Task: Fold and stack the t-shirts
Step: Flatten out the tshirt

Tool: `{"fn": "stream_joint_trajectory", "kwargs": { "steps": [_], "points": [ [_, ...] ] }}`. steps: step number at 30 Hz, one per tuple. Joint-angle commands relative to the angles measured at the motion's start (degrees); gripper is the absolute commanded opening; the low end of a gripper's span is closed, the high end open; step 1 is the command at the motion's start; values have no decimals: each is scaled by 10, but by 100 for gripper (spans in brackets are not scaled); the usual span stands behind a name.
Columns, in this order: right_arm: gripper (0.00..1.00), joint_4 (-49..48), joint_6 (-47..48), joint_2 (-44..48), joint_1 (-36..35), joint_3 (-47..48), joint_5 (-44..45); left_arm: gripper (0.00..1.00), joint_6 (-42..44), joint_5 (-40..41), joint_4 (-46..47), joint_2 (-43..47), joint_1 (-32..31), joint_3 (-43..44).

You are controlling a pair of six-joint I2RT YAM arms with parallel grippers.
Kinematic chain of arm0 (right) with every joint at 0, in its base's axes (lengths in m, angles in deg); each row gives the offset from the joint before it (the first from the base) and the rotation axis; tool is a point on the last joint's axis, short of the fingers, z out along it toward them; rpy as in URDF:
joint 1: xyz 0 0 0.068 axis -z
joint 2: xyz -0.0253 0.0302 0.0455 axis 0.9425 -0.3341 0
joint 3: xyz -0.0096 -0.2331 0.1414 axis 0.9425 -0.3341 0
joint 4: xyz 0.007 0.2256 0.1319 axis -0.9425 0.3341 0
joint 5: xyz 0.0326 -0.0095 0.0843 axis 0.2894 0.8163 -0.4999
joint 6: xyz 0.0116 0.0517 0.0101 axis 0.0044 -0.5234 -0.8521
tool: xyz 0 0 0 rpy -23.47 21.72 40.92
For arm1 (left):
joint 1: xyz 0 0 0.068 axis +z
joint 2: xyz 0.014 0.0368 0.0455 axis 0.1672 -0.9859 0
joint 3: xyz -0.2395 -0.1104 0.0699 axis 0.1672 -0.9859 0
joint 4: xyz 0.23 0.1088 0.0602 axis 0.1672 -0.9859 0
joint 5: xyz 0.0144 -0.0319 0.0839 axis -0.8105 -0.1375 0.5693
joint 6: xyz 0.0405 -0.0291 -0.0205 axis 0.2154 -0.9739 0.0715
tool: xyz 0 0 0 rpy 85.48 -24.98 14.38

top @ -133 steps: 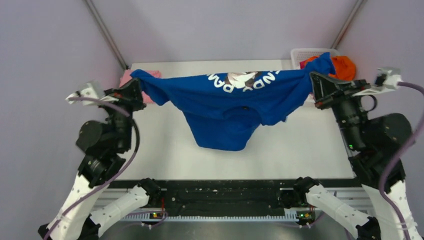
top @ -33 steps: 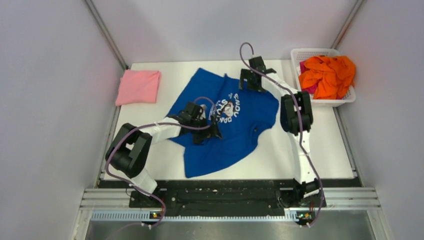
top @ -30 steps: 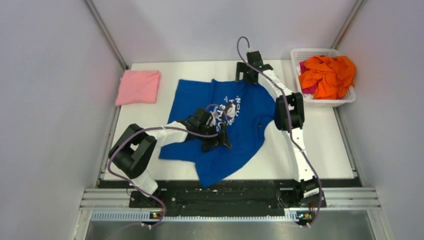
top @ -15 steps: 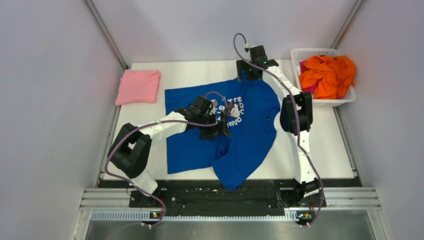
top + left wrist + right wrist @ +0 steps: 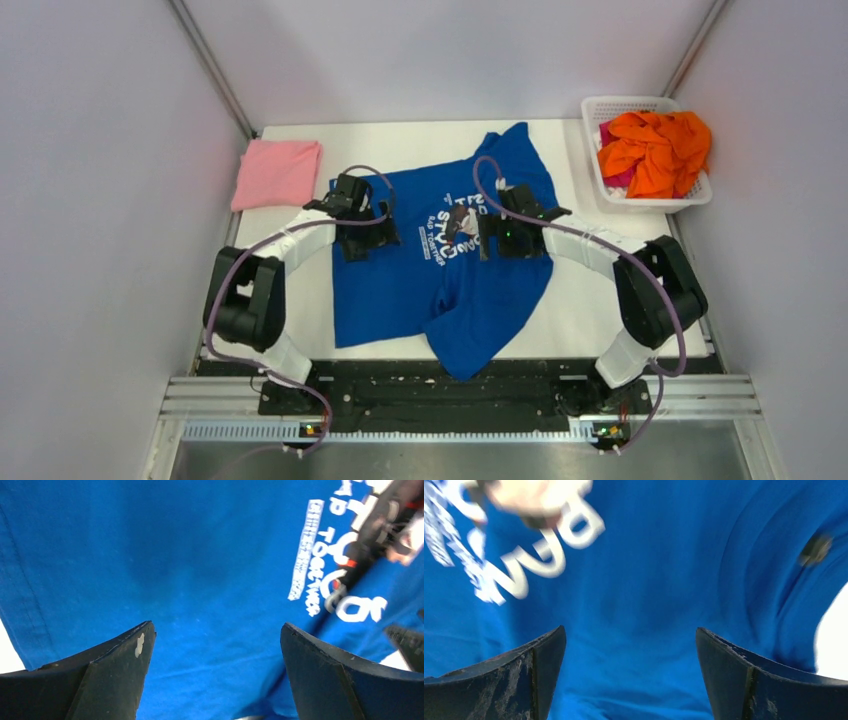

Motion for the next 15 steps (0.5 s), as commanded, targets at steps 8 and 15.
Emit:
{"fn": "stream_joint_trajectory", "kwargs": {
  "steps": [8,15],
  "points": [
    [99,9,-44,-8,-7,-47,93,99,23,48,-32,-145,51,83],
    [99,28,-36,-26,78,-58,91,99,33,73,-75,-220,76,171]
  ]
}}
